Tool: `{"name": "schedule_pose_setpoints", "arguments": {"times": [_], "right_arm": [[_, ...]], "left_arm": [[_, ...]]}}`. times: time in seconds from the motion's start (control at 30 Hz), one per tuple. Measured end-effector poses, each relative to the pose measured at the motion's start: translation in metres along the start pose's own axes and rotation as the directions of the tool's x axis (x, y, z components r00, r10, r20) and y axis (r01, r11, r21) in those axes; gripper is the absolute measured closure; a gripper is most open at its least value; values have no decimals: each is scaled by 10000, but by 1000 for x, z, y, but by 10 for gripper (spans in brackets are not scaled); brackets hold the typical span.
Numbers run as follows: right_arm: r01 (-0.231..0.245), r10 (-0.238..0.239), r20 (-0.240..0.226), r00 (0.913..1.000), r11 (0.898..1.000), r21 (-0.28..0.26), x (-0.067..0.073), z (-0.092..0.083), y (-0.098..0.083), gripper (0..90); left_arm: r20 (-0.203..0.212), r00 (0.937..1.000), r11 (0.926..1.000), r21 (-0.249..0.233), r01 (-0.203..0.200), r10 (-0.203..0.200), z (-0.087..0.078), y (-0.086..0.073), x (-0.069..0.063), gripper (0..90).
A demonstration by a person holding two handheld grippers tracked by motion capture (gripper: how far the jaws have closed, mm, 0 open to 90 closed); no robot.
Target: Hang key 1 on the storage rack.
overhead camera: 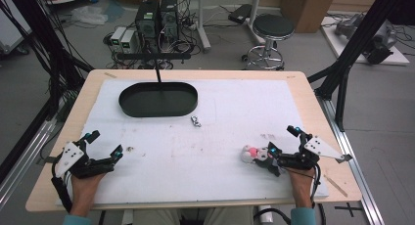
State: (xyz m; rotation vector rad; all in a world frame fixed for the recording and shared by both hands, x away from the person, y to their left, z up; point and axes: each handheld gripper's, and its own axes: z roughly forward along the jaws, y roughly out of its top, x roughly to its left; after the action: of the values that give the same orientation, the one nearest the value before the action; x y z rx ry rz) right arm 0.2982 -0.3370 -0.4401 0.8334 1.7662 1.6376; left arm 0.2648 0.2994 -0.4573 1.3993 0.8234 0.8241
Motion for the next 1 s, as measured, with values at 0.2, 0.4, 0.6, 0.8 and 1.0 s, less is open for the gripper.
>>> {"name": "schedule_pose_setpoints", "arguments": {"times": [0.2, 0.4, 0.6, 0.8, 1.0], "right_arm": [[427, -390, -525, 9979, 9966, 703, -6, -1, 17, 22], [709, -421, -1557, 9869, 9803, 1844, -14, 5, 38, 22], [1270, -592, -2354, 9701, 9502, 2847, -13, 15, 50, 22], [1784, -530, -3137, 9480, 9050, 3863, -11, 26, 55, 22], [2618, -841, -3724, 9242, 8496, 4579, -7, 33, 57, 22]], "left_arm": [[-13, 10000, 10000, 16, -43, 43, 0, 0, 0, 18], [-13, 10000, 10000, 7, -29, 29, 0, 0, 0, 18], [-3, 10000, 10000, -1, -41, 41, 0, 0, 0, 18], [-30, 10000, 10000, 7, -27, 27, 0, 0, 0, 18], [-24, 10000, 10000, -19, 64, -64, 0, 0, 0, 18]]}}
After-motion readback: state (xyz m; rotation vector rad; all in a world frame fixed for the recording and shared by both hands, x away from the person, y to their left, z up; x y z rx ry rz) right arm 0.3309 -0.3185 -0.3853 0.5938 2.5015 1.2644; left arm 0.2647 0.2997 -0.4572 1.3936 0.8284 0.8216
